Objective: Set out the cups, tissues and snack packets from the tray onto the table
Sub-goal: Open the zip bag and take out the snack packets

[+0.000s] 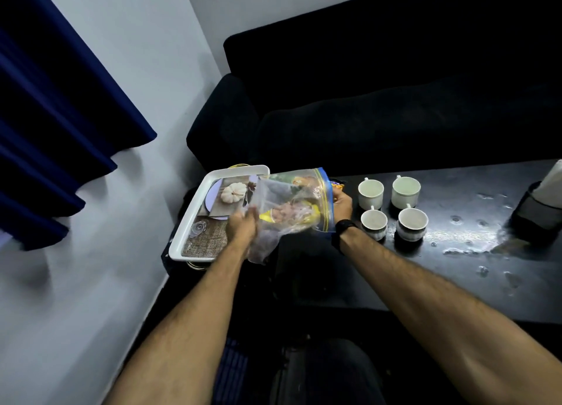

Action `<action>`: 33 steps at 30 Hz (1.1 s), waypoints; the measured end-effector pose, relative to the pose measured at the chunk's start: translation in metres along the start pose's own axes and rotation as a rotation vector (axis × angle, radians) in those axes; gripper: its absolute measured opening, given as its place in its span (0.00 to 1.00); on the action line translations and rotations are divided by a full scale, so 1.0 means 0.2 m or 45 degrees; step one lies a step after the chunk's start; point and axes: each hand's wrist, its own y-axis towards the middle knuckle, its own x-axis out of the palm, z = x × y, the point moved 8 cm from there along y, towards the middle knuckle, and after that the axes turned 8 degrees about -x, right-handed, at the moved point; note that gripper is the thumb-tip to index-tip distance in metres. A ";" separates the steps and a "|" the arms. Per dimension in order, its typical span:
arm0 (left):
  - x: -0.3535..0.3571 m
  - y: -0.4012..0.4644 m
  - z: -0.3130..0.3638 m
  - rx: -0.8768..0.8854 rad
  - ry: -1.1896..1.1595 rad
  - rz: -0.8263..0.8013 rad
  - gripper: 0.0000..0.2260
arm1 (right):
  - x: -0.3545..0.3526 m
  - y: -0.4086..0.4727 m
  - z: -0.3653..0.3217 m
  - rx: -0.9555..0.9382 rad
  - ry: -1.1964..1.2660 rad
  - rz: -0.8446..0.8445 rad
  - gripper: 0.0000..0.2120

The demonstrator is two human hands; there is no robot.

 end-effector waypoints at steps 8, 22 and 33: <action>-0.43 0.03 0.20 0.302 0.214 0.691 0.18 | -0.26 -0.06 0.14 0.005 -0.404 0.461 0.09; -0.42 0.06 -0.07 0.083 -0.010 0.749 0.21 | 0.02 -0.10 0.19 -0.192 -1.326 -0.078 0.27; -0.29 0.06 -0.07 0.187 -0.071 0.635 0.09 | 0.07 -0.18 0.50 -0.262 -1.698 -0.705 0.33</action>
